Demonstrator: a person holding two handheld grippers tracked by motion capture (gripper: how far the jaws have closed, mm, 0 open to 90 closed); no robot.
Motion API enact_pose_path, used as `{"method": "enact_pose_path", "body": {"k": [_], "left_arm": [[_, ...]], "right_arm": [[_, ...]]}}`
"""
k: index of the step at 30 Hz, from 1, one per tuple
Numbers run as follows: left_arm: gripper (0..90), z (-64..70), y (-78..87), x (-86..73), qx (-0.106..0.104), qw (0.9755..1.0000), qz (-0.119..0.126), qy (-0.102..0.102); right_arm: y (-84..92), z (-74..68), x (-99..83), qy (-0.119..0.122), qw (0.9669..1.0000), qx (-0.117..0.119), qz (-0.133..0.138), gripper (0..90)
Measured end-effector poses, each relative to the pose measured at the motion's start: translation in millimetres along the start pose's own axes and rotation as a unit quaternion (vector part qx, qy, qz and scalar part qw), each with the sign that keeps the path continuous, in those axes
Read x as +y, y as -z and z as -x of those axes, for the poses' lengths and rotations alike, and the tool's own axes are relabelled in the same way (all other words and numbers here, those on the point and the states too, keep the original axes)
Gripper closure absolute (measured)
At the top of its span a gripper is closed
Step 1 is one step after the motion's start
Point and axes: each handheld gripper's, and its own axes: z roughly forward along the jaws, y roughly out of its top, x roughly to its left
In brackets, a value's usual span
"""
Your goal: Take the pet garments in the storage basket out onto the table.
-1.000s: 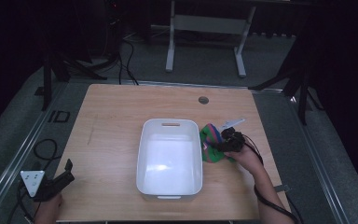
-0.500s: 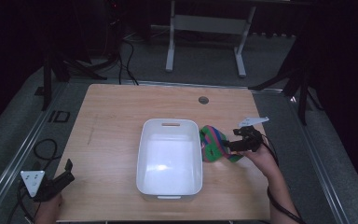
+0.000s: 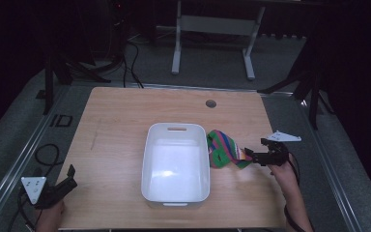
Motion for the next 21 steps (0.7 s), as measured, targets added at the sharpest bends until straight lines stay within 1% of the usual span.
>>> {"method": "enact_pose_path", "body": {"k": [1, 2, 4, 5, 6, 7, 8, 10, 11, 12, 13, 15, 19, 21], "left_arm": [[0.9, 0.0, 0.1, 0.0, 0.000, 1.0000, 0.000, 0.000], [1.0, 0.0, 0.1, 0.0, 0.000, 1.0000, 0.000, 0.000], [0.9, 0.0, 0.1, 0.0, 0.000, 1.0000, 0.000, 0.000], [1.0, 0.0, 0.1, 0.0, 0.000, 1.0000, 0.000, 0.000], [1.0, 0.0, 0.1, 0.0, 0.000, 1.0000, 0.000, 0.000], [1.0, 0.0, 0.1, 0.0, 0.000, 1.0000, 0.000, 0.000], [1.0, 0.1, 0.1, 0.0, 0.000, 1.0000, 0.000, 0.000], [1.0, 0.1, 0.2, -0.1, 0.001, 1.0000, 0.001, 0.000], [1.0, 0.1, 0.2, -0.1, 0.001, 1.0000, 0.001, 0.000], [1.0, 0.2, 0.3, -0.1, 0.001, 1.0000, 0.001, -0.001], [1.0, 0.3, 0.3, -0.1, 0.001, 1.0000, 0.001, -0.001], [1.0, 0.4, 0.3, -0.1, 0.001, 1.0000, 0.001, -0.001], [1.0, 0.4, 0.3, -0.1, 0.001, 1.0000, 0.001, -0.001], [1.0, 0.5, 0.4, -0.1, 0.001, 1.0000, 0.001, -0.001]], "right_arm": [[2.5, 4.3, -11.8, -0.013, 0.9997, -0.020, 0.004, 12.0], [3.5, 5.8, -16.6, -0.017, 0.9995, -0.025, 0.007, 12.0], [6.3, 8.5, -25.9, -0.027, 0.9985, -0.046, 0.013, 12.0], [8.2, 10.3, -30.4, -0.033, 0.9980, -0.052, 0.017, 12.0], [8.2, 10.3, -30.4, -0.033, 0.9980, -0.052, 0.017, 12.0], [10.3, 11.8, -34.9, -0.040, 0.9971, -0.061, 0.021, 12.1], [14.4, 14.3, -43.6, -0.050, 0.9955, -0.076, 0.026, 12.1], [18.6, 16.6, -51.4, -0.057, 0.9946, -0.083, 0.024, 12.1], [18.6, 16.6, -51.4, -0.057, 0.9946, -0.083, 0.024, 12.1], [21.1, 17.2, -55.1, -0.060, 0.9940, -0.089, 0.024, 12.2], [26.8, 18.3, -61.6, -0.066, 0.9928, -0.097, 0.025, 12.2], [31.9, 18.3, -67.7, -0.070, 0.9912, -0.110, 0.024, 12.2], [40.4, 17.5, -80.1, -0.079, 0.9887, -0.126, 0.023, 12.3], [44.5, 16.1, -84.3, -0.083, 0.9869, -0.136, 0.026, 13.2]]}}
